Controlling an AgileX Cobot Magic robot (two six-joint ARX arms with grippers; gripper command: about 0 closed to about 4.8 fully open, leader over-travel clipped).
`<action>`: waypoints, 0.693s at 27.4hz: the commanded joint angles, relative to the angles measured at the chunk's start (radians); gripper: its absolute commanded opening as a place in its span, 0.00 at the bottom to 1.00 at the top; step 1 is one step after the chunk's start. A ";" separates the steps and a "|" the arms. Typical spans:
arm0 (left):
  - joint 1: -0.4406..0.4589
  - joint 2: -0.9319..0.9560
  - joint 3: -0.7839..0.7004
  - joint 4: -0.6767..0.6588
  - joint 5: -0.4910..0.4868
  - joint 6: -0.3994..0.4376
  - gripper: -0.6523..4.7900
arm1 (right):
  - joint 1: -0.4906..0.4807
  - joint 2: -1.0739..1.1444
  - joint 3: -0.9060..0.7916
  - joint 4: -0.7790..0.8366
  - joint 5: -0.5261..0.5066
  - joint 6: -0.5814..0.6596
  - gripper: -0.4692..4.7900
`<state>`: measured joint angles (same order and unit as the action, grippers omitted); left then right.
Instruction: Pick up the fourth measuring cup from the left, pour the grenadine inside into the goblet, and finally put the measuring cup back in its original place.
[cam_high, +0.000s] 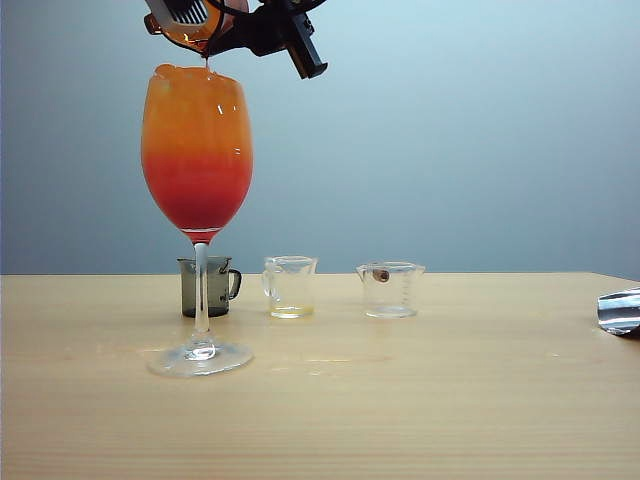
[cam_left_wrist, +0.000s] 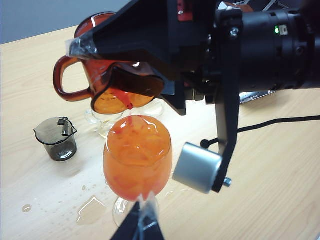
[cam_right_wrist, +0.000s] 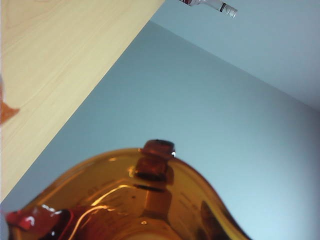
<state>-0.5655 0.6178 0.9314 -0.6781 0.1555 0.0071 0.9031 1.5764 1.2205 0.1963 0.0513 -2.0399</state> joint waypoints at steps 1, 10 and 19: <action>0.001 -0.002 0.003 0.004 0.002 0.003 0.11 | 0.002 -0.007 0.004 0.026 -0.001 -0.003 0.15; 0.001 -0.002 0.003 0.004 0.002 0.003 0.11 | 0.002 -0.007 0.004 0.027 -0.001 -0.003 0.15; 0.001 -0.002 0.003 0.006 0.002 0.004 0.11 | 0.002 -0.007 0.004 0.043 -0.001 -0.002 0.15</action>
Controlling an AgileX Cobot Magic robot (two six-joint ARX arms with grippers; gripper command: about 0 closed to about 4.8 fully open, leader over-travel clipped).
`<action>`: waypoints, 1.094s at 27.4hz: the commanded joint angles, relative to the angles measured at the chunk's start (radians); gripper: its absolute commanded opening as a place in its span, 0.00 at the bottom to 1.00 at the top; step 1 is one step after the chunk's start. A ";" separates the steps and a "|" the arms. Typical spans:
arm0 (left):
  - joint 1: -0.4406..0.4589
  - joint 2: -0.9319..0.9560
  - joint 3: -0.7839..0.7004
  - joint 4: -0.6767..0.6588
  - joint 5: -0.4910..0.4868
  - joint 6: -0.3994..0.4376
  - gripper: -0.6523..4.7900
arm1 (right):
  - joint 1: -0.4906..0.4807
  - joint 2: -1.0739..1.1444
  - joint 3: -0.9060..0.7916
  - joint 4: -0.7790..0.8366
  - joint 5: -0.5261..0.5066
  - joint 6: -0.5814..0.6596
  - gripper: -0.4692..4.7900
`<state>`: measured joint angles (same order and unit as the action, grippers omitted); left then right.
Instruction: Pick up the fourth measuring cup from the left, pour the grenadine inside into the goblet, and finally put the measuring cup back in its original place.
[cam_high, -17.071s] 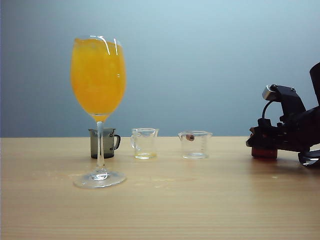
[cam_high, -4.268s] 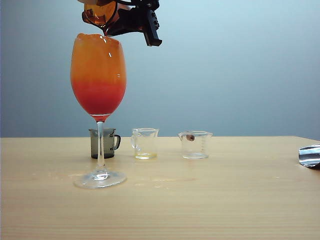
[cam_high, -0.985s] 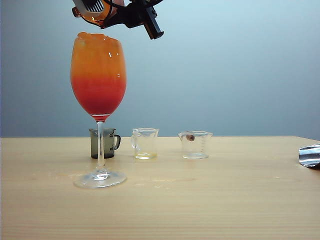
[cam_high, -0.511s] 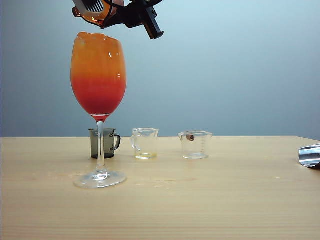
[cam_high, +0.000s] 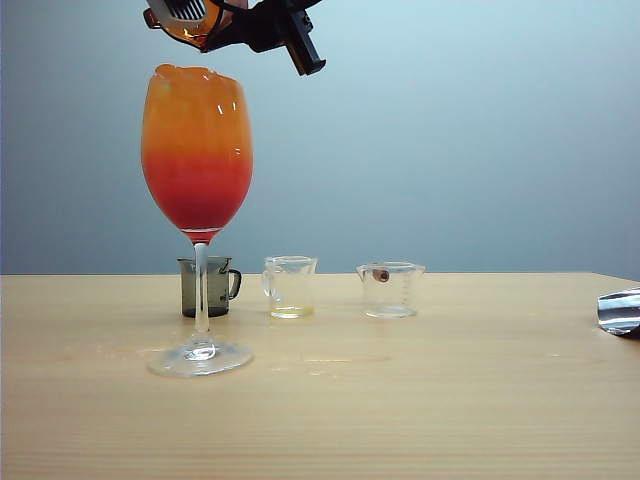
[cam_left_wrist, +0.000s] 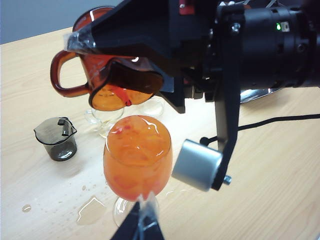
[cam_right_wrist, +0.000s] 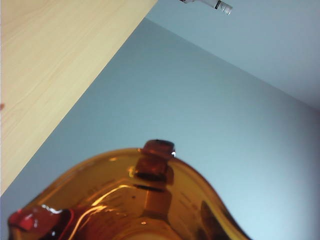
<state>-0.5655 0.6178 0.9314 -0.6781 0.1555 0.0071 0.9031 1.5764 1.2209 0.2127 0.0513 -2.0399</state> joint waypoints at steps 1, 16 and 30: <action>0.001 -0.002 0.003 0.006 0.002 0.004 0.11 | 0.002 -0.007 0.003 0.026 -0.001 -0.001 0.15; 0.001 -0.002 0.003 0.006 0.003 0.003 0.11 | 0.000 -0.007 0.003 0.001 0.079 0.277 0.15; 0.001 -0.002 0.003 0.006 0.002 0.004 0.11 | -0.047 -0.011 0.004 0.004 0.134 0.784 0.13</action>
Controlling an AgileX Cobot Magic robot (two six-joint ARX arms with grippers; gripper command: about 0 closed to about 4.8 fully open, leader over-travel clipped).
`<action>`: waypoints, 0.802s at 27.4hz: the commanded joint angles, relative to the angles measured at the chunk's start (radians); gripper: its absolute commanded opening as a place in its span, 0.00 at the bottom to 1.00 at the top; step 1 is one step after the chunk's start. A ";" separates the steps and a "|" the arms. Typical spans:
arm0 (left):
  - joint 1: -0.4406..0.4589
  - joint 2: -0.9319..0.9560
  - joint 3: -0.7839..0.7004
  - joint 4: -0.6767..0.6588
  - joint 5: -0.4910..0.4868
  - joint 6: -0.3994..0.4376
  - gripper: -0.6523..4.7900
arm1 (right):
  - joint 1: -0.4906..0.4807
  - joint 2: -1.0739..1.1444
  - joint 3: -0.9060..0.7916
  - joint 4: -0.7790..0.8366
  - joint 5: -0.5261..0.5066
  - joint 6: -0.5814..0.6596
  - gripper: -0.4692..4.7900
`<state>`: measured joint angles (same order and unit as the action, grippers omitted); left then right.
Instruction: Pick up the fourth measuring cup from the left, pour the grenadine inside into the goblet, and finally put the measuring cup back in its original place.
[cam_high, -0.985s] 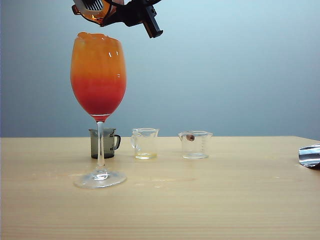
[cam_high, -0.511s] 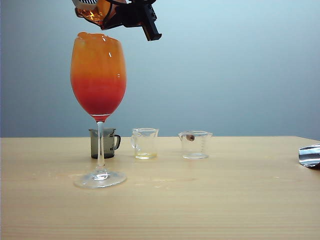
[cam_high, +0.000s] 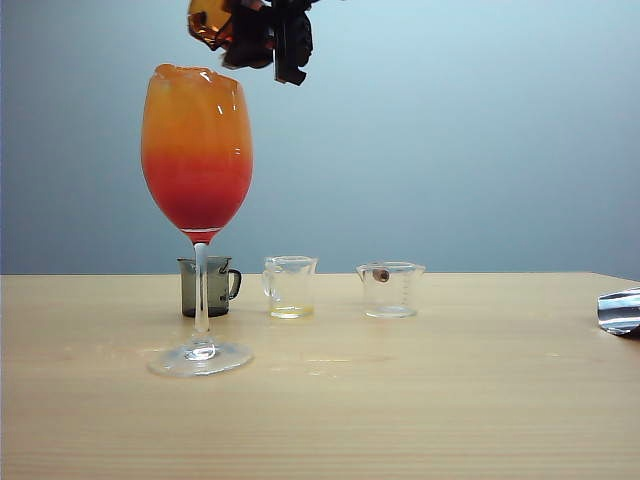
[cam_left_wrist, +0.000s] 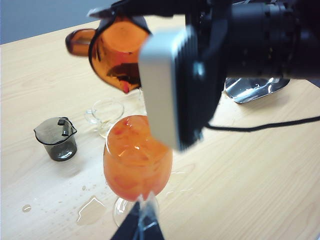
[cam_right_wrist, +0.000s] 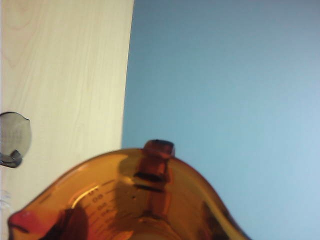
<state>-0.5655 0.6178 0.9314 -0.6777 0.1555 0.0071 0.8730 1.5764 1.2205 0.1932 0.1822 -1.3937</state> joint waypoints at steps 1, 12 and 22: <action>0.001 -0.002 0.003 0.006 0.002 0.004 0.11 | -0.026 -0.012 0.004 0.024 0.002 0.168 0.13; 0.001 -0.002 0.003 0.005 0.002 0.004 0.11 | -0.180 -0.090 0.004 0.028 -0.001 0.549 0.12; 0.001 -0.002 0.003 0.006 0.002 0.004 0.11 | -0.356 -0.117 0.003 0.027 -0.023 0.799 0.12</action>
<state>-0.5655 0.6178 0.9314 -0.6777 0.1555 0.0071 0.5304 1.4670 1.2205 0.1959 0.1780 -0.6418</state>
